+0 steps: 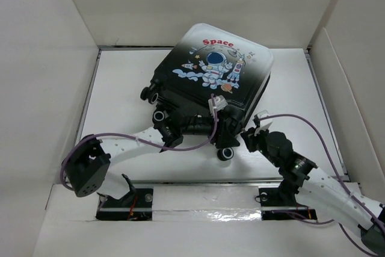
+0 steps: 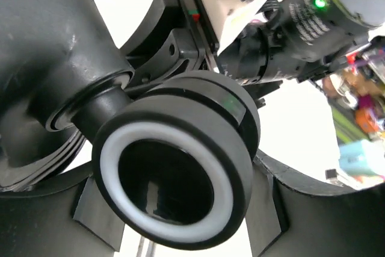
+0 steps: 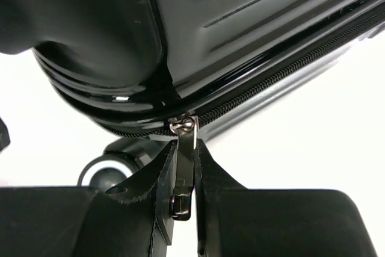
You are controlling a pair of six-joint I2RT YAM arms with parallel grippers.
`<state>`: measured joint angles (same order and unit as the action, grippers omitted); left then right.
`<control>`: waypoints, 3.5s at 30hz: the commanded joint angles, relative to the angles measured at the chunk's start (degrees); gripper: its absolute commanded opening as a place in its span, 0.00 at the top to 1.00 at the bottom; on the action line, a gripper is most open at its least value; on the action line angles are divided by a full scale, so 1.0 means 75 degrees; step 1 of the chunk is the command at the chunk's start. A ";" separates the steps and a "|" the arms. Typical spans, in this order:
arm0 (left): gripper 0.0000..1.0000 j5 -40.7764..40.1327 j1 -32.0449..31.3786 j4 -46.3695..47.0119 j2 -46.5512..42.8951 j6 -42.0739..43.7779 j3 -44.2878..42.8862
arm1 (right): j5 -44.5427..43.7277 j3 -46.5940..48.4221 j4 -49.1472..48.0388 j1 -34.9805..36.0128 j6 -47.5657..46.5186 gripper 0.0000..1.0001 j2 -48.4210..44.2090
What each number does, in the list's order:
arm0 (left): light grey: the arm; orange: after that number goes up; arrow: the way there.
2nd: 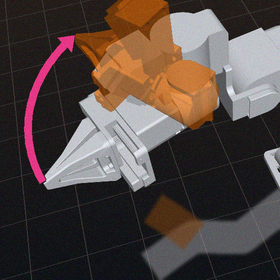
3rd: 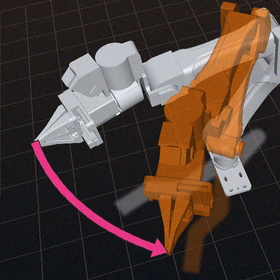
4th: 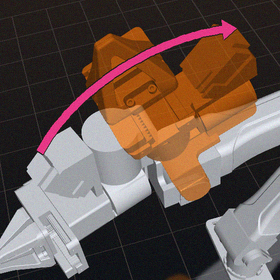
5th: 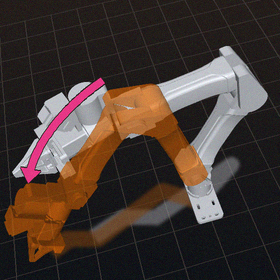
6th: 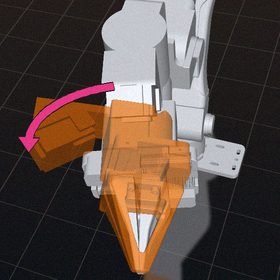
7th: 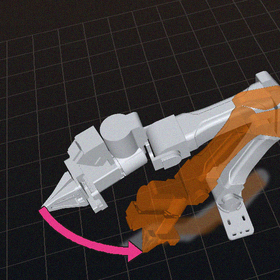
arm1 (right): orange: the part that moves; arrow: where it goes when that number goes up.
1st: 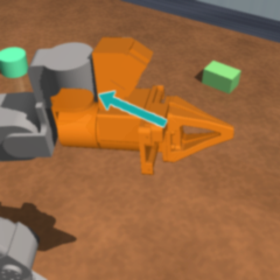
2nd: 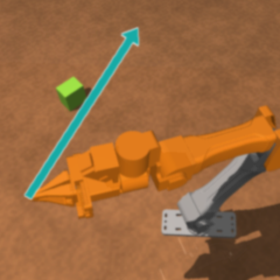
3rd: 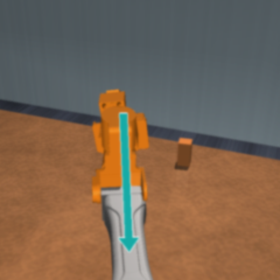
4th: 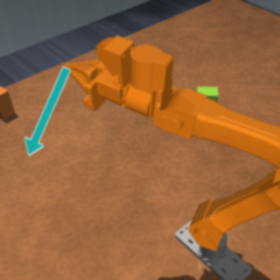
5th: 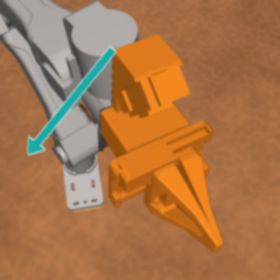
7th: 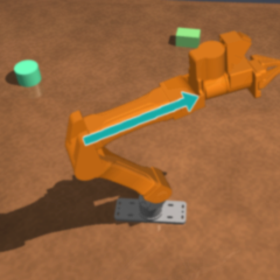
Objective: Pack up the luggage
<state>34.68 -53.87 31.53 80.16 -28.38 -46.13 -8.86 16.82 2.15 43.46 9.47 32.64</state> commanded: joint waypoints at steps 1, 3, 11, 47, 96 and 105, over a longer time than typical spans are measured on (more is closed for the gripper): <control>0.43 -0.1155 0.0233 0.1164 0.0514 0.0034 -0.1429 | 0.2084 0.0428 -0.0335 0.1504 0.0752 1.00 -0.0041; 0.44 -0.1189 0.0233 0.0919 0.0714 0.0185 -0.1630 | 0.1701 0.0907 0.0214 0.2053 0.0729 1.00 -0.0075; 0.46 -0.1412 0.0655 0.0660 0.0865 0.0222 -0.1852 | 0.0888 0.1295 0.2428 0.2631 0.1034 1.00 -0.1774; 0.57 -0.6357 0.2517 -0.2902 -0.2937 -0.0833 0.2025 | 0.0782 -0.1035 -0.5105 0.1027 0.1233 1.00 0.0594; 0.72 -0.3181 -0.0646 -0.4413 0.2918 0.0631 -0.6542 | -0.0704 -0.0813 -0.9892 0.2232 0.1443 1.00 0.4691; 0.20 -0.5595 0.0091 -0.4251 0.0705 0.0105 -0.2631 | -0.1771 -0.1399 -1.1482 0.2232 0.2065 1.00 0.6043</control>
<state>-6.85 -53.65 -11.81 92.58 -22.35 -73.06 -33.01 4.78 -72.27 56.38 21.39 77.93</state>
